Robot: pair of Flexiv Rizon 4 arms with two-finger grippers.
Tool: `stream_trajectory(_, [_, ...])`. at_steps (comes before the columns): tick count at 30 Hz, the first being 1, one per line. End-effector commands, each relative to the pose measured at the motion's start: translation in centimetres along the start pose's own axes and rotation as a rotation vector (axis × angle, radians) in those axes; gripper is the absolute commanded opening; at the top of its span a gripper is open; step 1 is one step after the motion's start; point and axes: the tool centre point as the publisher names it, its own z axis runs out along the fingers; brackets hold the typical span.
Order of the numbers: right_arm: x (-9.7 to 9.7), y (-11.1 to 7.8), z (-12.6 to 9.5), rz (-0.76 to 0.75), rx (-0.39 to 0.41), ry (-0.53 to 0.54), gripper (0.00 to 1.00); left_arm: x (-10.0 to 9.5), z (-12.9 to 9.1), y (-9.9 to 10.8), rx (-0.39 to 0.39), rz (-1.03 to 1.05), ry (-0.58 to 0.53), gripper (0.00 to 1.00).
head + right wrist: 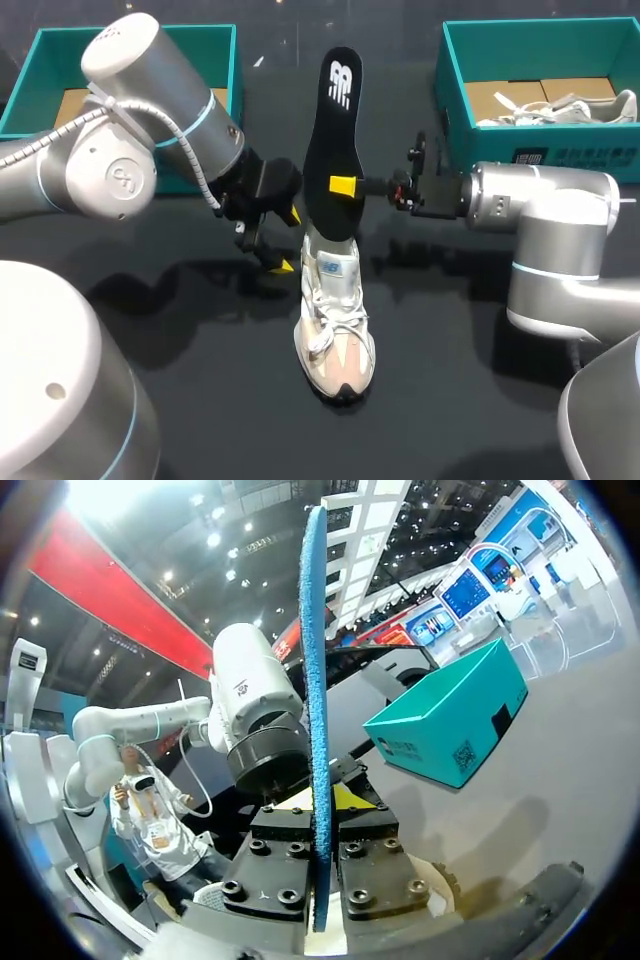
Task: Take the shoe out of the shoebox, open the shoe tongue, remove and reinsert the insole, then place the shoe into the shoebox
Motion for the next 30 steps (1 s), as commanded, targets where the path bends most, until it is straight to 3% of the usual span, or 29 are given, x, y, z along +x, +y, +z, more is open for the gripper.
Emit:
stream_trajectory(1, [-1.1,-0.2,1.0,0.001,0.001,0.025,0.00,-0.1,0.3,0.0,-0.002,-0.001,0.000,1.00])
stream_trajectory(30, [-1.8,-2.4,0.8,-0.004,-0.024,0.054,0.00,-0.1,1.2,0.1,-0.022,0.010,-0.001,1.00])
